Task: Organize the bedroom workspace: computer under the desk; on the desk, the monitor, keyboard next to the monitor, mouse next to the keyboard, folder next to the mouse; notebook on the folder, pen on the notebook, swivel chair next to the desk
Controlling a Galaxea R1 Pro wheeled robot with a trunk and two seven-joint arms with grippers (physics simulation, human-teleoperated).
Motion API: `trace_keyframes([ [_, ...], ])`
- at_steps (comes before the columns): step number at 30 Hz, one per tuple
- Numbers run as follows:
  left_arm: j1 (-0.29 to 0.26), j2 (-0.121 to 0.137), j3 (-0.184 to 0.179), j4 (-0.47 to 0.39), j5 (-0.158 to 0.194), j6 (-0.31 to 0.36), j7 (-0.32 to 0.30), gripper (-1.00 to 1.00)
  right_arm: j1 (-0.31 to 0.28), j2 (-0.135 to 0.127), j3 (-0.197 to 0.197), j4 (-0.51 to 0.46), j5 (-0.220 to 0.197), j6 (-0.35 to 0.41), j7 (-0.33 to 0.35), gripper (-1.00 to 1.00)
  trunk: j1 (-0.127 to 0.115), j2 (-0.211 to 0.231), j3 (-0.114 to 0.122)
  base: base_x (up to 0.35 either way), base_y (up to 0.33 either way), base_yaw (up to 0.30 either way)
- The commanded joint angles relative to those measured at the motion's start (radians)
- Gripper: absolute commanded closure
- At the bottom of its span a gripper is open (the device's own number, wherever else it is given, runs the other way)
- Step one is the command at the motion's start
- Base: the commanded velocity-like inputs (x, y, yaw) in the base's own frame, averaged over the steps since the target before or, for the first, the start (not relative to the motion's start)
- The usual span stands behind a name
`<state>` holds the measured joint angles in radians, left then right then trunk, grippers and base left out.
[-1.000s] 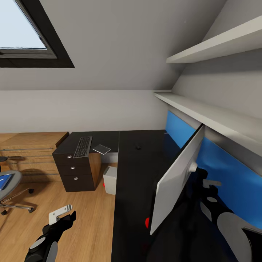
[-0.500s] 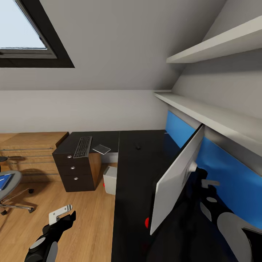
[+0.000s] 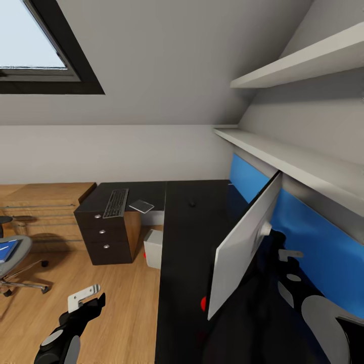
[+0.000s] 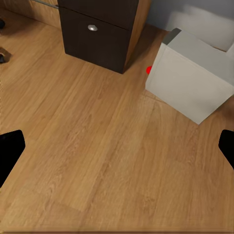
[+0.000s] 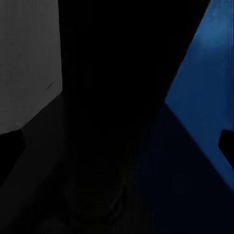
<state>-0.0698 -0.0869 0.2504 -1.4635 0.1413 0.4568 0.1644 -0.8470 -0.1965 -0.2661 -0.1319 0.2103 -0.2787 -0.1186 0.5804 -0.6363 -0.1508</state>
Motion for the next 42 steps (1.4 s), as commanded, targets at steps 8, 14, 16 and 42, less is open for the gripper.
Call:
trace_keyframes([
  [8,-0.001,0.001,0.001,-0.001,0.011,0.006,0.006,-1.00,-0.001,0.000,-0.007,0.003,0.011,-0.004,-0.003,-1.00,0.000,-0.002,-0.002,-0.301,0.000,0.000],
  [14,-0.001,0.002,0.001,-0.001,0.011,0.006,0.006,-1.00,-0.001,0.002,-0.006,0.003,0.009,-0.004,-0.003,-1.00,0.000,-0.002,-0.002,-0.335,0.001,0.000],
  [16,-0.001,0.002,0.002,-0.001,0.011,0.006,0.006,-1.00,-0.001,0.014,-0.003,-0.001,0.008,-0.002,-0.004,-1.00,0.000,-0.002,-0.002,-0.336,0.033,0.000],
  [42,-0.001,0.003,-0.007,0.044,0.007,0.005,0.005,-1.00,0.457,0.282,0.013,-1.125,-0.158,0.742,-0.014,-1.00,0.000,-0.002,-0.002,-0.305,0.108,0.000],
])
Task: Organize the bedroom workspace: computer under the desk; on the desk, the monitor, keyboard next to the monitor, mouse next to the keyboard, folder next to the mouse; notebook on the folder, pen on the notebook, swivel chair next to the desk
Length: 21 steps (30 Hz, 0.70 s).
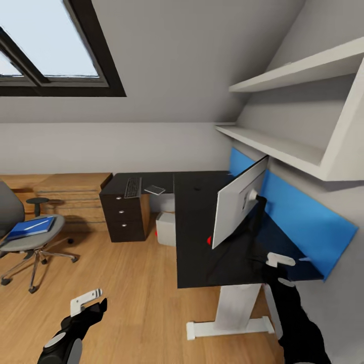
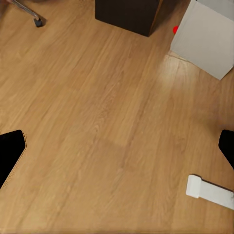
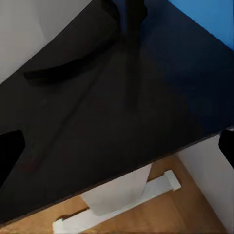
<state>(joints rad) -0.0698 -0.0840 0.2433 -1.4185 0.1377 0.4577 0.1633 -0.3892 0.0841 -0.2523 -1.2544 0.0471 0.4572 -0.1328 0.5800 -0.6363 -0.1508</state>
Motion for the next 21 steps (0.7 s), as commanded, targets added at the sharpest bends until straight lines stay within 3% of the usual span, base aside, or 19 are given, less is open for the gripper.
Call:
trace_keyframes([
  [1,-0.001,0.000,0.000,-0.001,0.011,0.004,0.005,-1.00,0.022,0.007,0.016,-0.031,0.004,0.012,0.000,-1.00,0.000,-0.002,-0.002,-0.052,0.305,0.000],
  [2,-0.001,0.000,-0.001,-0.002,0.011,0.004,0.005,-1.00,0.046,0.014,0.042,-0.060,0.004,0.016,0.000,-1.00,0.000,-0.002,-0.002,-0.021,0.319,0.000],
  [7,-0.001,0.000,-0.006,-0.001,0.010,0.006,0.004,-1.00,0.065,0.017,0.060,-0.080,0.010,0.001,0.000,-1.00,0.000,-0.002,-0.002,0.014,0.326,0.000],
  [11,-0.001,0.000,-0.017,-0.001,0.010,0.007,0.004,-1.00,0.070,0.019,0.074,-0.078,0.055,-0.058,0.001,-1.00,0.000,-0.002,-0.002,0.180,0.284,0.000],
  [14,-0.001,-0.001,-0.021,0.002,0.011,0.006,0.005,-1.00,0.071,0.023,0.199,-0.073,0.102,-0.092,-0.048,-1.00,0.000,-0.002,-0.002,0.168,0.108,0.000],
  [18,-0.001,-0.001,-0.022,0.005,0.011,0.005,0.006,-1.00,0.067,0.038,0.265,-0.036,0.107,-0.128,-0.132,-1.00,0.000,-0.002,-0.002,0.051,0.028,0.000],
  [21,-0.001,-0.001,-0.022,0.005,0.011,0.004,0.007,-1.00,0.039,0.063,0.300,0.039,0.110,-0.217,-0.212,-1.00,0.000,-0.002,-0.002,0.016,0.009,0.000],
])
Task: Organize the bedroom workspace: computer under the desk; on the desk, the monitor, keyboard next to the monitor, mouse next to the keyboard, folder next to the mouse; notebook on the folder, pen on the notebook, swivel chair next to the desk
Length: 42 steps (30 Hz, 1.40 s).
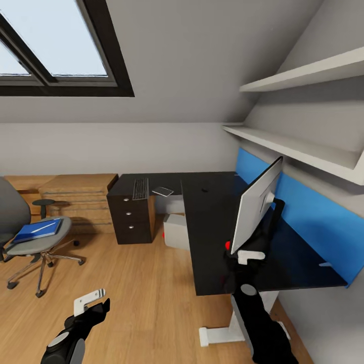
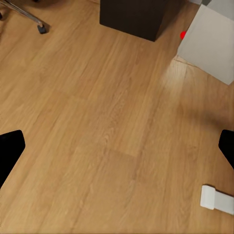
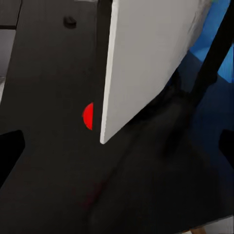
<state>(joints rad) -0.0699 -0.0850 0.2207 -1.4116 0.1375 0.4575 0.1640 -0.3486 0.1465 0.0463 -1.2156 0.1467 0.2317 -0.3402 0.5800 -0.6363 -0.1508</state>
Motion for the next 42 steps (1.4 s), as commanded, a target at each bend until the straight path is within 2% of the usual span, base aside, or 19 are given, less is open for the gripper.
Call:
trace_keyframes([
  [1,-0.001,0.000,0.001,-0.001,0.011,0.004,0.006,-1.00,-0.057,0.009,0.012,0.084,0.012,-0.077,-0.051,-1.00,0.000,-0.002,-0.002,0.004,0.002,0.000],
  [6,-0.001,0.001,0.002,-0.001,0.011,0.004,0.007,-1.00,-0.115,0.012,0.017,0.194,0.013,-0.178,-0.082,-1.00,0.000,-0.002,-0.002,0.002,0.001,0.000],
  [8,-0.001,0.000,0.002,-0.001,0.011,-0.001,0.004,-1.00,-0.132,0.012,0.016,0.250,0.014,-0.272,-0.099,-1.00,0.000,-0.002,-0.002,0.000,0.000,0.000],
  [13,-0.001,-0.001,0.001,0.000,0.011,-0.003,0.001,-1.00,-0.137,0.010,0.018,0.320,0.016,-0.412,-0.215,-1.00,0.000,-0.002,-0.002,0.124,0.000,0.000],
  [15,-0.001,-0.002,0.001,0.000,0.011,-0.003,0.001,-1.00,-0.137,0.010,0.019,0.329,0.017,-0.434,-0.239,-1.00,0.000,-0.002,-0.002,0.268,0.000,0.000],
  [21,-0.001,0.000,0.002,0.000,0.011,-0.003,0.006,-1.00,-0.138,0.010,0.023,0.340,0.017,-0.455,-0.264,-1.00,0.000,-0.002,-0.002,0.137,0.000,0.000],
  [42,-0.001,-0.001,0.003,0.000,0.011,-0.003,0.010,-1.00,-0.138,0.008,0.022,0.389,0.018,-0.451,-0.270,-1.00,0.000,-0.002,-0.002,0.150,0.000,0.000],
])
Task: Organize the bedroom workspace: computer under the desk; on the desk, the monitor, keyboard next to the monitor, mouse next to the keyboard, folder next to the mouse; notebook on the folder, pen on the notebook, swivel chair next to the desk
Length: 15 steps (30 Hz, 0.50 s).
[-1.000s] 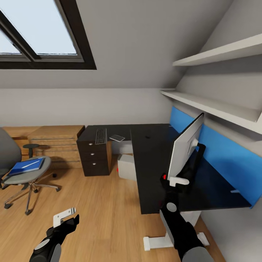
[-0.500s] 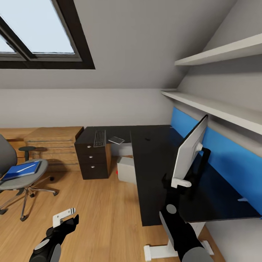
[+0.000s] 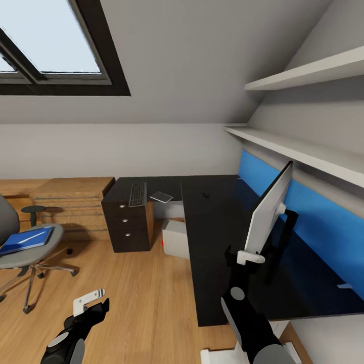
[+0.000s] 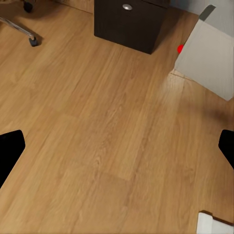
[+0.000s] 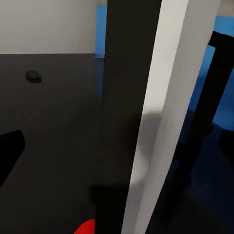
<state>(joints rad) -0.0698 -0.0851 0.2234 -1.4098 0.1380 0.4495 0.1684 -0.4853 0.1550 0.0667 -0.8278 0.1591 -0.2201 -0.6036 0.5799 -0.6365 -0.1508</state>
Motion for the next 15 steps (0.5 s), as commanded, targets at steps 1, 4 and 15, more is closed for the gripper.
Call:
trace_keyframes([
  [1,-0.001,-0.001,0.001,-0.001,0.011,0.005,0.005,-1.00,-0.001,0.000,0.000,0.002,0.006,0.001,-0.007,-1.00,0.000,-0.001,-0.002,0.030,0.000,0.000],
  [4,-0.001,-0.001,0.001,-0.001,0.011,0.005,0.005,-1.00,-0.001,0.000,-0.004,0.002,0.004,0.003,-0.007,-1.00,0.000,-0.001,-0.002,0.013,0.000,0.000],
  [15,-0.001,-0.001,0.001,-0.001,0.010,0.005,0.004,-1.00,-0.001,-0.005,-0.014,0.001,-0.001,0.064,-0.029,-1.00,0.000,-0.001,-0.002,0.002,0.000,0.000],
])
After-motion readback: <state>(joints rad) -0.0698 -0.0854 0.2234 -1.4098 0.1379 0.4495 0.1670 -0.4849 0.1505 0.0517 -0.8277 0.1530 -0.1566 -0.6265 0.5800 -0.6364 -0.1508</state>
